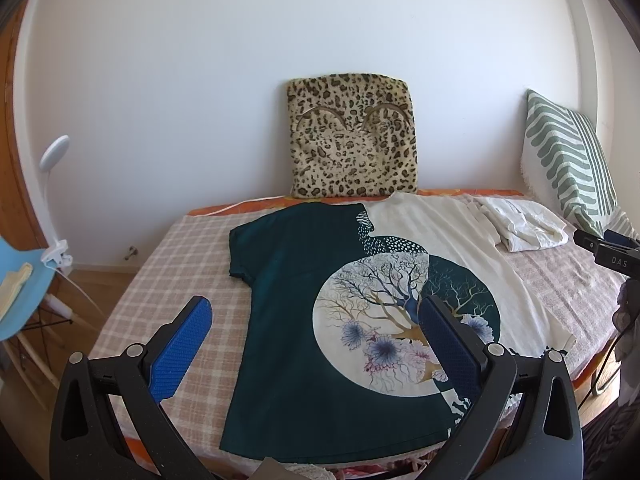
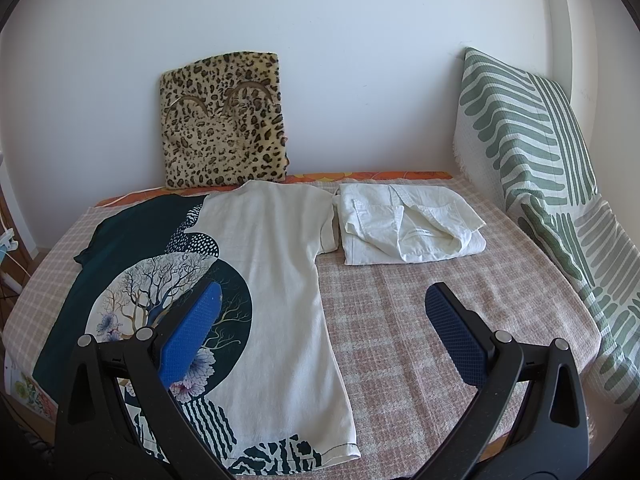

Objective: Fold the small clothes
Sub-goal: 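Move the left tool to the teal hem of the T-shirt, fingers open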

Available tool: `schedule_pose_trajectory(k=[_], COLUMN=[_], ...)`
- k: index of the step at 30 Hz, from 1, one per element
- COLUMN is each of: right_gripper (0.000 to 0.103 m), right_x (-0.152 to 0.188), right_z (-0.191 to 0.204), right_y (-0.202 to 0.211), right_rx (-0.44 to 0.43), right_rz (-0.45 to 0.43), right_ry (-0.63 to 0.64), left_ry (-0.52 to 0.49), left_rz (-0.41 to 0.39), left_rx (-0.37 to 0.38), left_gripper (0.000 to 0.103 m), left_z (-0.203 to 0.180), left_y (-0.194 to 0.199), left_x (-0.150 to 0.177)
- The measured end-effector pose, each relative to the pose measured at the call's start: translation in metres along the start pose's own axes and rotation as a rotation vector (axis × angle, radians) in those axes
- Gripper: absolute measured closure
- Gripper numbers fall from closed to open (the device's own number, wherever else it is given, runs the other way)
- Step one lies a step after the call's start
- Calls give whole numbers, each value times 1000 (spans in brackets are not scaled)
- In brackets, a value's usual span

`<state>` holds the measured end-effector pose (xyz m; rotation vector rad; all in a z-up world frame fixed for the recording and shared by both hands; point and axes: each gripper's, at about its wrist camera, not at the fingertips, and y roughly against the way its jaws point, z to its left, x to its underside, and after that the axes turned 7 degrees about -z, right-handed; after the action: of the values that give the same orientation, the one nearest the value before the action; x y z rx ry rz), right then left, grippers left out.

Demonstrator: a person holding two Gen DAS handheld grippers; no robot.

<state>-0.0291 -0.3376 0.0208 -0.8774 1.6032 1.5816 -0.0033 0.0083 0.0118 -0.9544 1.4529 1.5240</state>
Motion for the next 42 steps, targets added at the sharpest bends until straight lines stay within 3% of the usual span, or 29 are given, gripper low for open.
schedule_pose_trajectory(k=[8, 15, 20, 23, 29, 33, 37, 42], right_gripper=[0, 0, 0, 0, 0, 0, 0, 0], right_x=[0, -10, -12, -17, -36, -52, -67, -77], right_z=[7, 28, 49, 62, 103, 144, 196, 259], right_y=[0, -4, -16, -24, -39, -55, -76, -113], right_rx=[-10, -52, -126, -180, -282, -364, -455, -547], right_rz=[-4, -5, 28, 48, 63, 74, 98, 178], right_ry=[-4, 10, 18, 11, 43, 76, 127, 157], left_ry=[20, 117, 117, 110, 191, 223, 250, 277], left_rz=[10, 118, 167, 224, 332, 381, 426, 457], left_rx=[7, 80, 93, 90, 116, 135, 140, 126], left_gripper=[0, 0, 1, 8, 31, 52, 60, 61], left_z=[8, 34, 50, 63, 93, 101, 107, 118], left_y=[-3, -19, -31, -40, -57, -68, -77, -82], left_x=[2, 17, 31, 41, 66, 83, 97, 109])
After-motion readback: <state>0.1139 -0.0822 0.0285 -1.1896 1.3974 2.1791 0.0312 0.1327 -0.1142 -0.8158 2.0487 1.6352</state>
